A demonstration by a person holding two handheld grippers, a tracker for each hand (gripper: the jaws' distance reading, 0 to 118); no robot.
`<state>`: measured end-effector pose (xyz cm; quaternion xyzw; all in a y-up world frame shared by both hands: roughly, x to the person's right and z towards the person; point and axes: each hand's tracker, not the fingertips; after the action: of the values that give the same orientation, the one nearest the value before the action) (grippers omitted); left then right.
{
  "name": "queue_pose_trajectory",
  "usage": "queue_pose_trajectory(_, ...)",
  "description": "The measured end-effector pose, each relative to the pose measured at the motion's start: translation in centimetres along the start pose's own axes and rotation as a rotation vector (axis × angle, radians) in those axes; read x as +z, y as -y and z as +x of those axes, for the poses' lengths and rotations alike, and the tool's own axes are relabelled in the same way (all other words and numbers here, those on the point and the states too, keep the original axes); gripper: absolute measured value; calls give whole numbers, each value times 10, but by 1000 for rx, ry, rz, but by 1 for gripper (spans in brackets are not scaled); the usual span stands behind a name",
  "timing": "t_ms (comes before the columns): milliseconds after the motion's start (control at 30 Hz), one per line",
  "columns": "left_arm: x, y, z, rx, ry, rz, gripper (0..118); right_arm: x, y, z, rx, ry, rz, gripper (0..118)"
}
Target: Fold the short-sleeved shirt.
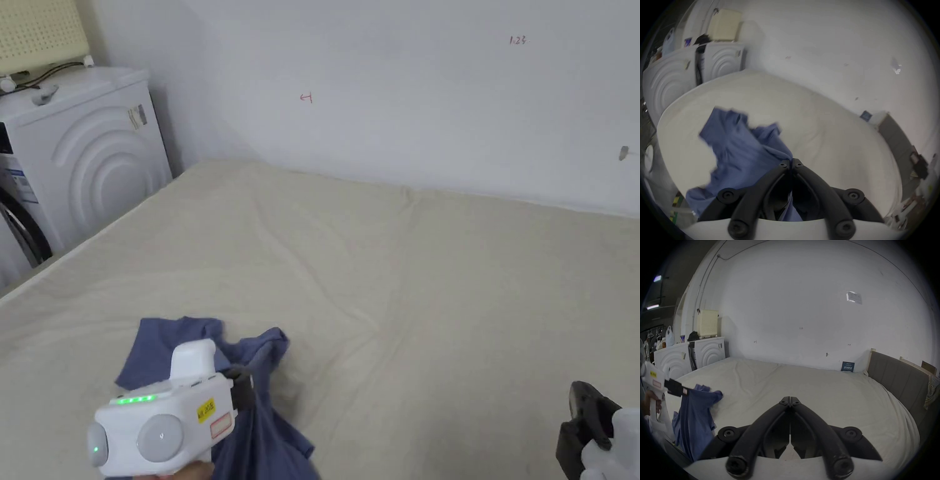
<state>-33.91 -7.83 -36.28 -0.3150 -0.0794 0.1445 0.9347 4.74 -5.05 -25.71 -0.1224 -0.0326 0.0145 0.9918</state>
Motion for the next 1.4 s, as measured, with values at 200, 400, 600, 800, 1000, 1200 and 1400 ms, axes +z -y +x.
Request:
queue_pose_trajectory(200,44,-68,101,-112,231,152,2,31,-13,30,-23,42,58,0)
queue_pose_trajectory(400,56,-100,209,-226,433,160,2,74,-25,73,-30,118,128,0)
queue_pose_trajectory(600,48,-69,299,-344,559,89,2,106,-17,132,4,214,160,0)
queue_pose_trajectory(800,10,6,345,-395,635,-118,2,132,-2,173,6,308,152,0)
queue_pose_trajectory(1000,-50,85,363,-470,576,-344,2,139,19,190,-34,347,115,0)
queue_pose_trajectory(1200,-114,167,358,-557,344,-520,2,130,32,187,-53,341,80,0)
queue_pose_trajectory(1400,-134,203,342,-530,297,-563,3,123,34,179,-56,323,57,0)
